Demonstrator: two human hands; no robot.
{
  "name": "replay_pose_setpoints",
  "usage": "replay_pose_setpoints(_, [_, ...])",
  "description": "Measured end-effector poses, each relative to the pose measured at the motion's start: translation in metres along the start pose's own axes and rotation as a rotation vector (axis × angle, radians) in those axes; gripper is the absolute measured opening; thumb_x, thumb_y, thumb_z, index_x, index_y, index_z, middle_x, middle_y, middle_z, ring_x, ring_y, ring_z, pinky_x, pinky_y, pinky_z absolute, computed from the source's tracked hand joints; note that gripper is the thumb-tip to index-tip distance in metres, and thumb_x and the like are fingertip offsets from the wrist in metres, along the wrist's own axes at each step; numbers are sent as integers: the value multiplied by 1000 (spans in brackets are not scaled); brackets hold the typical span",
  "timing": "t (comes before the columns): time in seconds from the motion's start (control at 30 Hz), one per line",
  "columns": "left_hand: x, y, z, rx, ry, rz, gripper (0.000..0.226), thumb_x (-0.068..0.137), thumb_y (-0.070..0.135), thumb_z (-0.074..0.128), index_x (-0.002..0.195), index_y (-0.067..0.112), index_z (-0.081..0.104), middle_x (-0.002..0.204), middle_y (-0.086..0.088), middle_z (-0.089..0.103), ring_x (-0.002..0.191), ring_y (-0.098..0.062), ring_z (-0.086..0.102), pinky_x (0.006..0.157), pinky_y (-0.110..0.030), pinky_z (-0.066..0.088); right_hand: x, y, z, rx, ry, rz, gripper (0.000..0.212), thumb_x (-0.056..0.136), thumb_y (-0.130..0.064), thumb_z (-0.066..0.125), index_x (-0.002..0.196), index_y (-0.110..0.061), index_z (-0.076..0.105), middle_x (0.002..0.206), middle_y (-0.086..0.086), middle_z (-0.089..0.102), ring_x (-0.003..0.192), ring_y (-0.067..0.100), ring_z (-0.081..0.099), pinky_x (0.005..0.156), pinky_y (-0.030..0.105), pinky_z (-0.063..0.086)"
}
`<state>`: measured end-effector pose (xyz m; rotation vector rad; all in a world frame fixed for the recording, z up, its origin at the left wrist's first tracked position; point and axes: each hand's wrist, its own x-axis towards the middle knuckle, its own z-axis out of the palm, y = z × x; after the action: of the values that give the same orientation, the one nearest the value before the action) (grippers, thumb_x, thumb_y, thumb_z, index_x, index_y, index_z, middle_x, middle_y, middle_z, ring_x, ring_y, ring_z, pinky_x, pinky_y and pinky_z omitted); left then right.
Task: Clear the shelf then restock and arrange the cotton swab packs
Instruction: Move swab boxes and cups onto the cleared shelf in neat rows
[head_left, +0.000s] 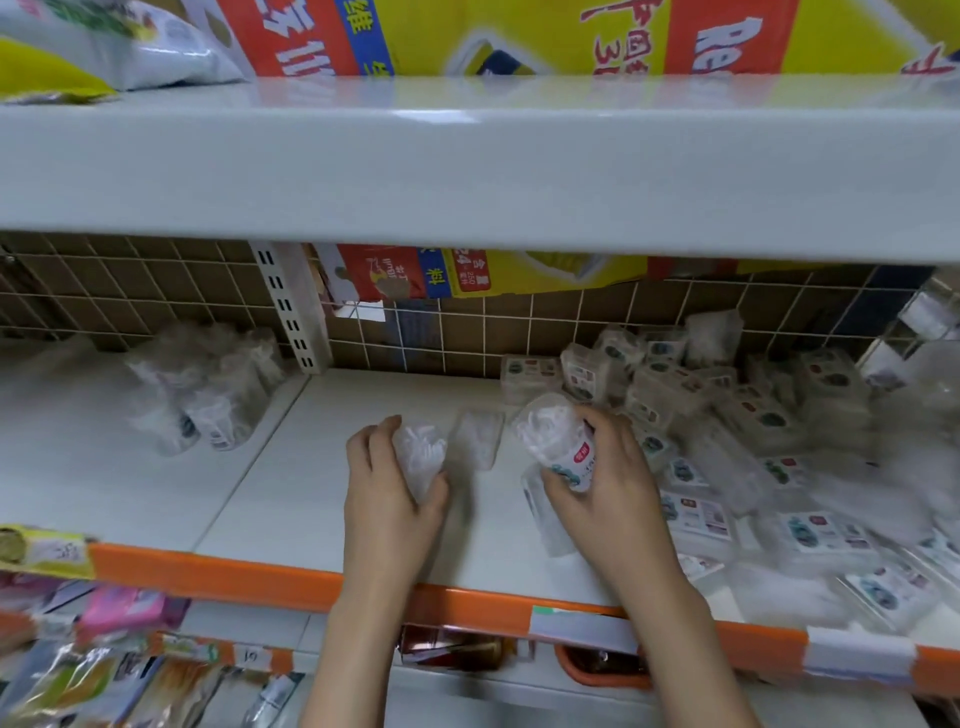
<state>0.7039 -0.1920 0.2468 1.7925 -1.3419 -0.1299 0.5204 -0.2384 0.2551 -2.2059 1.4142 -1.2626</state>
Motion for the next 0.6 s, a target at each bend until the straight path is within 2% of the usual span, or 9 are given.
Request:
replay_pose_setpoints(0.23, [1, -12, -6, 14, -2, 43, 73, 80, 13, 69, 144, 19, 34, 129, -12, 35, 90, -10, 40, 75, -25, 37, 4, -6, 20, 16, -74, -12, 62, 74, -9, 75, 129, -4, 47, 126, 13, 51, 114, 17, 43, 95, 13, 26])
replay_pose_setpoints(0.37, [0, -24, -10, 22, -7, 51, 67, 79, 14, 70, 140, 21, 42, 122, -6, 34, 87, -13, 44, 74, -23, 37, 5, -10, 34, 2, -94, -17, 68, 73, -7, 76, 133, -2, 45, 128, 17, 50, 114, 15, 38, 93, 10, 22])
replay_pose_setpoints(0.47, [5, -42, -22, 11, 9, 57, 54, 74, 11, 73, 125, 17, 55, 120, -6, 37, 93, -20, 51, 75, -24, 38, 7, -23, 50, 6, -105, -20, 68, 72, -6, 76, 133, -2, 46, 126, 17, 52, 113, 15, 38, 93, 8, 21])
replay_pose_setpoints(0.6, [24, -74, -47, -2, 12, 91, 46, 72, 17, 70, 116, 13, 57, 121, -8, 46, 98, -23, 53, 79, -27, 40, 12, -54, 81, 17, -117, -18, 64, 74, -8, 74, 132, -7, 47, 121, 11, 53, 108, 15, 45, 88, 8, 25])
